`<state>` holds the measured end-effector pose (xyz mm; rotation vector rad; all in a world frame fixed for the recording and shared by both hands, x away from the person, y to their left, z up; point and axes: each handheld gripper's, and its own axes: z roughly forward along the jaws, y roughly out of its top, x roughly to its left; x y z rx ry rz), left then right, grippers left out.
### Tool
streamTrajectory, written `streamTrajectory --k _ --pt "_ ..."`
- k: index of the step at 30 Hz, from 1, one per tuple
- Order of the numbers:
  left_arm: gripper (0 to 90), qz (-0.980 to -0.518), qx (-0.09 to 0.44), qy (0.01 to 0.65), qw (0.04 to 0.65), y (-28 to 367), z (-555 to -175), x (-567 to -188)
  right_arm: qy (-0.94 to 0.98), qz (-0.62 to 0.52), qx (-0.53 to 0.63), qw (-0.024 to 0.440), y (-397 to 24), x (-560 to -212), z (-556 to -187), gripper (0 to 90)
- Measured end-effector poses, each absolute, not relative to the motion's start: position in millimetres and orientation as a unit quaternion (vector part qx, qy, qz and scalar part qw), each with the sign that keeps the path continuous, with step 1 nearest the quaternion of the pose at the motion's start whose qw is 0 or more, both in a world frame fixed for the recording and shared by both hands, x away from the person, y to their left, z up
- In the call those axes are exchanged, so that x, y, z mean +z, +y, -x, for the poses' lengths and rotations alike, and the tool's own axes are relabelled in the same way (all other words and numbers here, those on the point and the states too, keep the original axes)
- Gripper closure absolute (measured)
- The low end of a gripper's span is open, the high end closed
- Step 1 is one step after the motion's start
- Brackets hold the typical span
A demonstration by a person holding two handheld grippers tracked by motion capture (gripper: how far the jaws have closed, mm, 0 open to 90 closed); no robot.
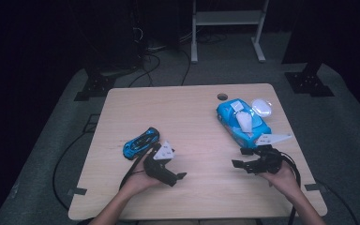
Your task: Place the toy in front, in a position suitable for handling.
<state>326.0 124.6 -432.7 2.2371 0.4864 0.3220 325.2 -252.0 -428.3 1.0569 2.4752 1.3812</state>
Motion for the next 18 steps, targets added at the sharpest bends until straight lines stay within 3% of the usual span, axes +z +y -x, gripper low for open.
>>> streamTrajectory --k 10,18 --pt "4.7 -0.853 0.183 0.285 0.397 202.5 -347.1 -425.4 0.833 -0.308 0.456 0.048 -190.4 -387.3 -366.1 28.2" --pt "2.5 -0.842 0.195 0.323 0.386 242.2 -362.3 -423.0 0.835 -0.285 0.469 0.041 -131.8 -364.0 -403.7 28.2"
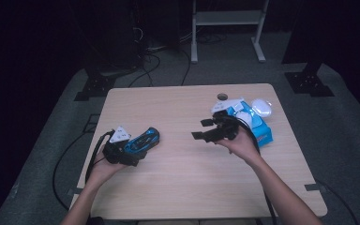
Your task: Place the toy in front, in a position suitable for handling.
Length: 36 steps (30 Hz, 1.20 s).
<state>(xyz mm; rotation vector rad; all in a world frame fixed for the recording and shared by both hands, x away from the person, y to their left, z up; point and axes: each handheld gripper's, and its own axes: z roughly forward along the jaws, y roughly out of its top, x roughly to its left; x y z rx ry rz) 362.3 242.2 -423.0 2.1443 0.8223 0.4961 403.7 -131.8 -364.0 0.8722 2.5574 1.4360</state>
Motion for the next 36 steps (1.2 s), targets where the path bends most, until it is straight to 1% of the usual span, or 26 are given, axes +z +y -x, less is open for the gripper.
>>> streamTrajectory --k 1,2,3,4,6,8,10,12,15,17,20,21,27,28,30,31,32,33,35,36 --pt "2.5 -0.842 0.200 0.322 0.384 247.9 -365.1 -423.3 0.836 -0.281 0.469 0.042 -116.2 -362.0 -413.6 28.2" --pt "2.5 -0.842 0.200 0.322 0.384 247.9 -365.1 -423.3 0.836 -0.281 0.469 0.042 -116.2 -362.0 -413.6 28.2" --pt "2.5 -0.843 0.206 0.321 0.380 250.8 -366.6 -424.4 0.836 -0.282 0.469 0.040 -107.2 -362.0 -419.6 28.2" --pt "2.5 -0.846 0.203 0.321 0.375 254.1 -369.4 -427.3 0.838 -0.285 0.464 0.036 -87.8 -364.3 -432.8 28.2" --pt "2.5 -0.848 0.204 0.322 0.368 255.6 -370.9 -430.1 0.838 -0.286 0.464 0.035 -81.5 -366.1 -436.8 28.3" --pt "2.5 -0.856 0.201 0.322 0.352 260.2 -374.6 -437.0 0.838 -0.296 0.458 0.025 -57.1 -375.1 -452.6 28.3" --pt "2.5 -0.855 0.201 0.325 0.350 261.5 -375.5 -440.0 0.836 -0.299 0.459 0.022 -52.4 -377.9 -455.7 28.6" --pt "2.5 -0.857 0.194 0.332 0.344 267.9 -378.1 -447.3 0.836 -0.310 0.452 0.009 -33.6 -391.6 -467.8 29.2" --pt "2.5 -0.857 0.191 0.337 0.340 271.5 -379.6 -452.8 0.839 -0.318 0.443 0.000 -20.6 -404.3 -476.7 29.4" --pt "2.5 -0.861 0.177 0.342 0.331 275.3 -384.0 -458.5 0.840 -0.323 0.436 -0.003 -12.1 -414.9 -482.8 29.9" --pt "2.5 -0.858 0.171 0.348 0.336 277.0 -386.5 -461.2 0.840 -0.331 0.430 -0.013 -6.7 -422.7 -486.0 30.5" --pt "2.5 -0.859 0.169 0.349 0.335 277.5 -387.5 -462.2 0.841 -0.336 0.424 -0.020 -1.2 -432.4 -488.9 31.1" --pt "2.5 -0.866 0.150 0.354 0.320 277.9 -392.0 -471.7 0.843 -0.343 0.413 -0.031 8.2 -447.2 -491.9 33.2" --pt "5.0 -0.867 0.147 0.354 0.319 278.3 -392.2 -472.7 0.841 -0.345 0.414 -0.038 10.3 -451.7 -493.1 36.7" --pt "5.3 -0.866 0.141 0.356 0.321 278.7 -392.5 -474.1 0.841 -0.346 0.415 -0.041 11.2 -453.1 -493.2 38.0" --pt "6.7 -0.866 0.141 0.356 0.321 278.9 -392.5 -473.8 0.843 -0.345 0.410 -0.040 12.9 -456.5 -493.4 42.6" --pt "6.7 -0.867 0.142 0.353 0.322 279.3 -392.5 -473.5 0.843 -0.345 0.410 -0.040 12.9 -456.5 -493.4 42.6" --pt "9.0 -0.865 0.144 0.352 0.326 279.8 -392.2 -473.4 0.845 -0.344 0.407 -0.043 13.2 -458.2 -493.9 44.8" --pt "13.7 -0.864 0.144 0.349 0.332 280.5 -391.4 -473.4 0.844 -0.346 0.407 -0.043 13.7 -459.5 -494.1 51.5" --pt "14.0 -0.864 0.144 0.348 0.334 280.7 -391.4 -473.5 0.842 -0.347 0.409 -0.048 14.0 -459.9 -494.3 54.1"
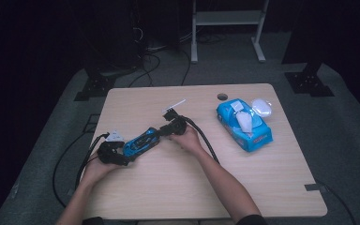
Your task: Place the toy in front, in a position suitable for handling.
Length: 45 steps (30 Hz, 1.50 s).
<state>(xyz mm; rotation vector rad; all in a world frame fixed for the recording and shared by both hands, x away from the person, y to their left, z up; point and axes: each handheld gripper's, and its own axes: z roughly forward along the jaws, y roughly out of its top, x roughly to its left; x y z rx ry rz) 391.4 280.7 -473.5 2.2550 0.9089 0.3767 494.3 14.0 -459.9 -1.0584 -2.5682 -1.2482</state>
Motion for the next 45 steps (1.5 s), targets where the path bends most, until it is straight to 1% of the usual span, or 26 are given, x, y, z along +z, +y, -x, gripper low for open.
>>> streamTrajectory --k 2,3,4,6,8,9,11,13,20,27,31,32,40,41,42,43,44,45 --pt "17.9 -0.866 0.142 0.342 0.337 280.5 -390.0 -472.5 -0.843 0.347 -0.408 0.047 16.1 -460.4 -493.6 58.1" --pt "22.7 -0.868 0.148 0.333 0.337 279.4 -388.8 -471.9 -0.843 0.347 -0.407 0.051 18.5 -460.4 -492.4 61.3" --pt "22.9 -0.868 0.148 0.333 0.337 279.4 -388.8 -471.9 -0.843 0.347 -0.407 0.051 18.5 -460.4 -492.4 61.3" --pt "23.2 -0.868 0.148 0.332 0.337 279.3 -389.0 -471.7 -0.844 0.345 -0.407 0.046 21.7 -459.3 -490.4 64.4" --pt "23.3 -0.869 0.151 0.330 0.337 278.9 -388.5 -471.6 -0.844 0.346 -0.406 0.045 22.1 -458.8 -490.1 64.7" --pt "23.9 -0.870 0.156 0.325 0.337 278.2 -387.9 -471.4 -0.845 0.349 -0.404 0.040 22.0 -457.8 -489.2 68.4" --pt "24.7 -0.871 0.169 0.318 0.334 275.3 -386.3 -470.7 -0.842 0.353 -0.405 0.040 21.6 -457.4 -489.1 69.8" --pt "25.0 -0.872 0.168 0.318 0.331 274.9 -386.5 -470.1 -0.837 0.361 -0.410 0.037 19.4 -455.7 -489.8 74.9" --pt "25.1 -0.870 0.172 0.315 0.339 276.3 -385.6 -471.6 -0.835 0.365 -0.411 0.036 19.0 -454.3 -489.5 75.9" --pt "25.2 -0.872 0.176 0.312 0.334 275.4 -384.8 -470.7 -0.838 0.363 -0.407 0.025 20.6 -452.2 -487.1 76.1" --pt "25.4 -0.871 0.177 0.312 0.336 275.8 -384.8 -470.7 -0.835 0.364 -0.413 0.024 19.4 -449.7 -486.3 77.9" --pt "25.4 -0.873 0.178 0.310 0.333 275.6 -384.7 -470.0 -0.840 0.361 -0.406 0.015 21.2 -449.6 -485.1 77.8" --pt "25.5 -0.874 0.181 0.308 0.330 275.1 -383.3 -468.6 -0.837 0.364 -0.409 0.018 21.4 -447.9 -484.0 78.1" --pt "25.5 -0.875 0.183 0.307 0.326 275.2 -383.1 -468.3 -0.835 0.366 -0.412 0.018 20.6 -446.8 -483.9 89.9" --pt "25.7 -0.875 0.183 0.307 0.326 275.2 -383.1 -468.3 -0.835 0.366 -0.412 0.018 20.6 -446.8 -483.9 89.9" --pt "25.7 -0.870 0.181 0.312 0.338 277.0 -383.4 -467.0 -0.835 0.367 -0.411 0.001 18.9 -445.1 -483.1 89.7" --pt "25.7 -0.865 0.179 0.316 0.348 277.4 -383.9 -465.3 -0.820 0.366 -0.439 0.045 15.8 -444.1 -484.7 89.7" --pt "25.7 -0.865 0.179 0.314 0.347 276.4 -384.8 -463.7 -0.823 0.360 -0.437 0.045 18.0 -442.3 -482.9 89.6"
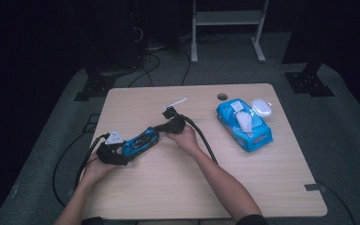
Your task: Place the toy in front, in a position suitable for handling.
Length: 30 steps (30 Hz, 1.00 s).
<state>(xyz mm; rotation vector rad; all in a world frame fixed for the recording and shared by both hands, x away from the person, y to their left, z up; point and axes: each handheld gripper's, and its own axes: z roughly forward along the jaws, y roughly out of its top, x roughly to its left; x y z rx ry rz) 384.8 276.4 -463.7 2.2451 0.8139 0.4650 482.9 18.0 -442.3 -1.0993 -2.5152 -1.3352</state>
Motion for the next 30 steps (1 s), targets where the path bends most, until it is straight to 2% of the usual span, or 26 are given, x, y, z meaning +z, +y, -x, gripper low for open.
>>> streamTrajectory --k 2,3,4,8,10,16,18,23,30 --pt "25.7 -0.871 0.185 0.307 0.335 271.9 -386.6 -463.2 -0.855 0.333 -0.397 -0.007 33.4 -441.9 -473.7 86.9" --pt "25.7 -0.873 0.182 0.308 0.332 271.2 -387.6 -463.6 -0.855 0.333 -0.397 -0.007 33.4 -441.9 -473.7 86.9" --pt "25.7 -0.876 0.181 0.308 0.326 271.3 -388.3 -464.4 -0.843 0.345 -0.412 -0.014 33.3 -441.1 -474.2 80.9" --pt "25.7 -0.874 0.179 0.311 0.326 275.0 -386.2 -467.8 -0.831 0.372 -0.414 -0.025 25.5 -441.7 -480.3 74.4" --pt "25.7 -0.875 0.181 0.310 0.326 275.1 -385.8 -467.7 -0.829 0.380 -0.410 -0.006 19.6 -446.5 -485.4 69.9" --pt "25.6 -0.875 0.180 0.309 0.326 274.7 -386.8 -467.7 -0.822 0.390 -0.409 0.062 19.5 -460.1 -488.1 68.0" --pt "25.6 -0.876 0.179 0.309 0.325 274.9 -386.8 -467.6 -0.821 0.391 -0.411 0.063 21.3 -461.3 -486.8 67.9" --pt "25.7 -0.877 0.188 0.305 0.321 273.4 -385.5 -467.0 -0.813 0.403 -0.416 0.062 20.5 -460.3 -486.1 74.4" --pt "25.8 -0.878 0.196 0.301 0.317 271.2 -383.5 -465.6 -0.804 0.413 -0.422 0.067 17.8 -456.4 -485.2 76.2"
